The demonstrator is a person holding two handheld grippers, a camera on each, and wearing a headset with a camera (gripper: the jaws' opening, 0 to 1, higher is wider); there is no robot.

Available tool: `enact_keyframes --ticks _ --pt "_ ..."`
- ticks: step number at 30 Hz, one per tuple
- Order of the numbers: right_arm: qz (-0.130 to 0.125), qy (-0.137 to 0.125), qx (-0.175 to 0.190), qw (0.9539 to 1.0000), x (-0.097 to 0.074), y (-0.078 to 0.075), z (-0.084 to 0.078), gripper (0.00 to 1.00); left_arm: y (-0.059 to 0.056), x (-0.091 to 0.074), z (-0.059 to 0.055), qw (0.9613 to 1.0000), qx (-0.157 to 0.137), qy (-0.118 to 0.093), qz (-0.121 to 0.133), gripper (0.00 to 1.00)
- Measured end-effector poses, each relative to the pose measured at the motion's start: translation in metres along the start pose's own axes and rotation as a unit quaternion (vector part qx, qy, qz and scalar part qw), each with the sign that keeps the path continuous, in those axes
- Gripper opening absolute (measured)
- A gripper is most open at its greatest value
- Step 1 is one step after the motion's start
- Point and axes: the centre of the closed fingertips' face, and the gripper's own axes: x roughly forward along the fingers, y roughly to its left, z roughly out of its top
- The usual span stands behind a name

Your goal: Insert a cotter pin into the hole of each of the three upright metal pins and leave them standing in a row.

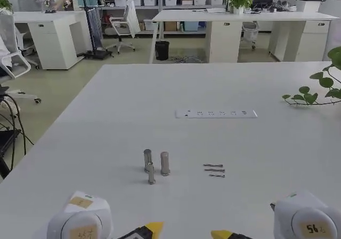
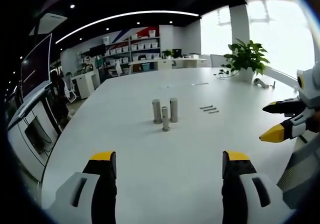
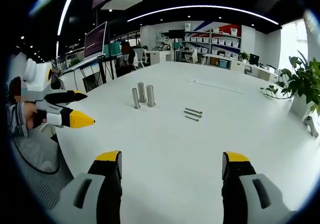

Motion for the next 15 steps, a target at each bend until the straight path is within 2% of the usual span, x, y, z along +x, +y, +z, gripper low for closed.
enact_keyframes --ticks 15 --pt "0.005 -0.003 -0.004 1.0000 -0.0001 0.0025 0.0017 0.79 -0.0012 0.0004 0.0019 0.9999 0.015 -0.002 -0.001 0.80"
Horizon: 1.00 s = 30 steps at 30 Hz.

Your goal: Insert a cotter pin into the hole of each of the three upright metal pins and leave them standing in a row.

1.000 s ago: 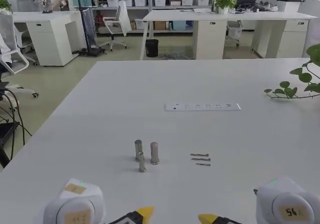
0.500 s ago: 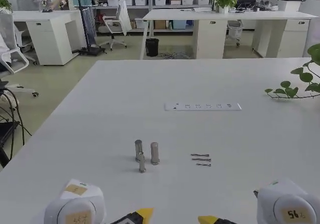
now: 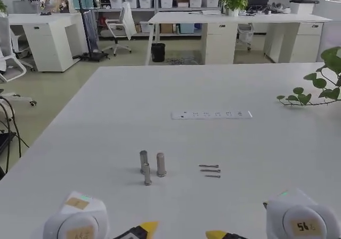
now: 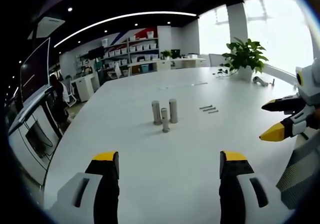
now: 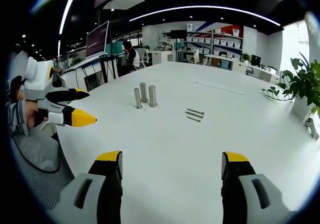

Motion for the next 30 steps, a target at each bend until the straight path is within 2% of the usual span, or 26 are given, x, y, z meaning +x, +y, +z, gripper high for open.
enact_keyframes --ticks 5,7,8,11,13,16,18,23,30 --pt "0.000 0.000 0.001 1.0000 0.000 0.000 0.000 0.79 0.005 0.003 0.003 0.9999 -0.014 -0.003 -0.002 0.70" --pt "0.001 0.000 0.001 1.0000 0.000 0.000 0.000 0.78 0.003 0.007 0.004 0.9998 -0.016 -0.002 -0.014 0.67" --pt "0.001 -0.002 0.000 1.0000 0.000 0.000 0.001 0.78 0.000 0.011 0.004 0.9994 -0.028 0.000 -0.021 0.66" --pt "-0.001 -0.008 -0.005 1.0000 0.000 0.000 0.003 0.76 -0.005 0.019 0.005 0.9994 -0.010 0.004 -0.033 0.62" --pt "0.001 -0.005 -0.004 1.0000 0.000 0.001 0.002 0.76 -0.008 0.025 0.010 0.9992 0.005 -0.002 -0.038 0.61" --pt "0.003 -0.006 0.001 1.0000 0.000 0.001 0.001 0.76 -0.009 0.036 0.015 0.9988 0.021 0.002 -0.045 0.59" --pt "0.002 -0.007 0.001 1.0000 0.000 0.000 0.002 0.76 -0.007 0.046 0.017 0.9986 0.023 0.012 -0.045 0.56" --pt "0.006 -0.012 0.003 0.9999 0.000 0.002 0.004 0.76 -0.004 0.065 0.030 0.9984 0.020 0.001 -0.053 0.52" --pt "0.015 -0.016 0.008 0.9997 0.001 0.006 0.005 0.75 0.003 0.089 0.032 0.9984 0.022 0.005 -0.051 0.42"
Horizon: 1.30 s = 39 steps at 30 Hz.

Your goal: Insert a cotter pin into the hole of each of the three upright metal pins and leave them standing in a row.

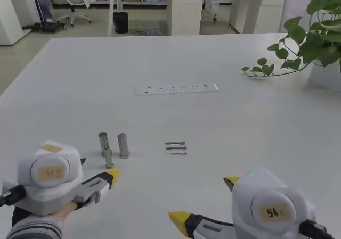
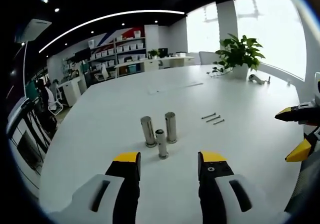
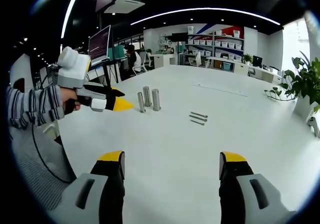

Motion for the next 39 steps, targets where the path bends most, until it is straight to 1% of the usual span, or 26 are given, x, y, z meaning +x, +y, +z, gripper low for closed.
enact_keyframes --ticks 3,7,11,15,18,20,25,27,29,30,32,35,39 --pt "0.003 0.004 0.000 1.0000 0.000 0.001 -0.002 0.75 0.003 0.008 -0.002 1.0000 -0.001 0.004 0.000 0.39" --pt "0.006 0.004 0.004 1.0000 0.000 0.003 -0.002 0.75 0.006 0.020 0.000 1.0000 0.003 0.002 0.001 0.34" --pt "0.012 0.010 0.004 0.9999 0.001 0.006 -0.005 0.75 0.002 0.029 0.003 1.0000 0.006 0.002 -0.007 0.30" --pt "0.015 0.009 0.005 0.9998 0.001 0.007 -0.005 0.75 -0.002 0.034 0.006 0.9999 0.009 0.001 -0.008 0.27" --pt "0.018 0.011 0.007 0.9998 0.002 0.008 -0.006 0.75 -0.005 0.041 0.006 0.9998 0.015 0.007 -0.010 0.24" --pt "0.019 0.012 0.007 0.9997 0.002 0.009 -0.006 0.75 -0.004 0.044 0.005 0.9998 0.011 0.010 -0.010 0.23" --pt "0.020 0.013 0.009 0.9997 0.003 0.009 -0.006 0.75 0.000 0.048 0.006 0.9999 0.008 0.010 -0.008 0.20" --pt "0.021 0.013 0.011 0.9996 0.003 0.009 -0.007 0.75 0.002 0.049 0.005 0.9999 0.005 0.012 -0.008 0.17" --pt "0.021 0.014 0.011 0.9996 0.003 0.009 -0.007 0.75 0.003 0.050 0.005 0.9998 -0.015 0.010 -0.010 0.14" --pt "0.021 0.015 0.010 0.9996 0.003 0.008 -0.007 0.75 0.004 0.050 0.004 0.9997 -0.018 0.011 -0.011 0.12" --pt "0.020 0.015 0.009 0.9996 0.003 0.008 -0.007 0.75 0.004 0.051 0.003 0.9998 -0.017 0.009 -0.011 0.10" --pt "0.018 0.015 0.008 0.9997 0.003 0.007 -0.007 0.74 0.004 0.050 0.000 0.9997 -0.012 0.013 -0.015 0.06" --pt "0.017 0.015 0.009 0.9997 0.003 0.006 -0.007 0.74 0.004 0.051 0.001 0.9997 -0.011 0.012 -0.018 0.06"
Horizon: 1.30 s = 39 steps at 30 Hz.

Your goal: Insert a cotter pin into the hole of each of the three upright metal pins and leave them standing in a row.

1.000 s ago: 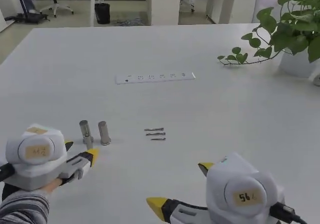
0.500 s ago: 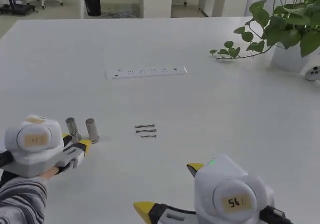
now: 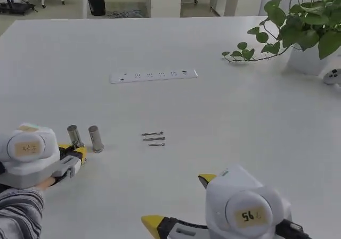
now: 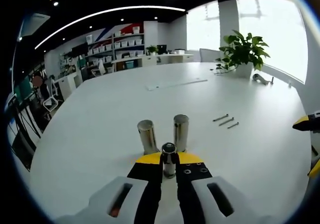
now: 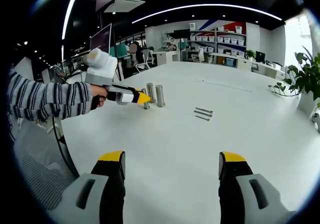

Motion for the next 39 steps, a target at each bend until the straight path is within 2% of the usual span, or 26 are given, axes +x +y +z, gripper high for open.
enact_keyframes --ticks 8,13,18,22,25,33,39 --pt "0.002 -0.011 -0.008 0.9999 0.000 0.001 0.005 0.75 -0.007 -0.001 0.000 0.9996 0.016 0.007 -0.021 0.05" --pt "0.004 -0.015 -0.011 0.9998 0.000 0.002 0.007 0.75 -0.018 -0.006 -0.002 0.9991 0.023 0.008 -0.035 0.05" --pt "0.002 -0.019 -0.006 0.9998 -0.001 0.001 0.009 0.76 -0.035 -0.011 -0.003 0.9977 0.034 0.011 -0.058 0.05" --pt "0.002 -0.027 0.004 0.9996 -0.003 0.000 0.012 0.76 -0.048 -0.014 -0.002 0.9967 0.033 0.006 -0.074 0.05" --pt "0.000 -0.025 0.002 0.9997 -0.003 0.000 0.012 0.76 -0.057 -0.016 -0.002 0.9950 0.047 0.003 -0.088 0.05" --pt "-0.006 -0.032 0.008 0.9994 -0.006 -0.002 0.015 0.74 -0.069 -0.021 -0.003 0.9915 0.062 -0.002 -0.115 0.05" --pt "-0.005 -0.031 0.009 0.9995 -0.006 -0.001 0.014 0.74 -0.076 -0.023 -0.007 0.9904 0.069 0.005 -0.119 0.05"
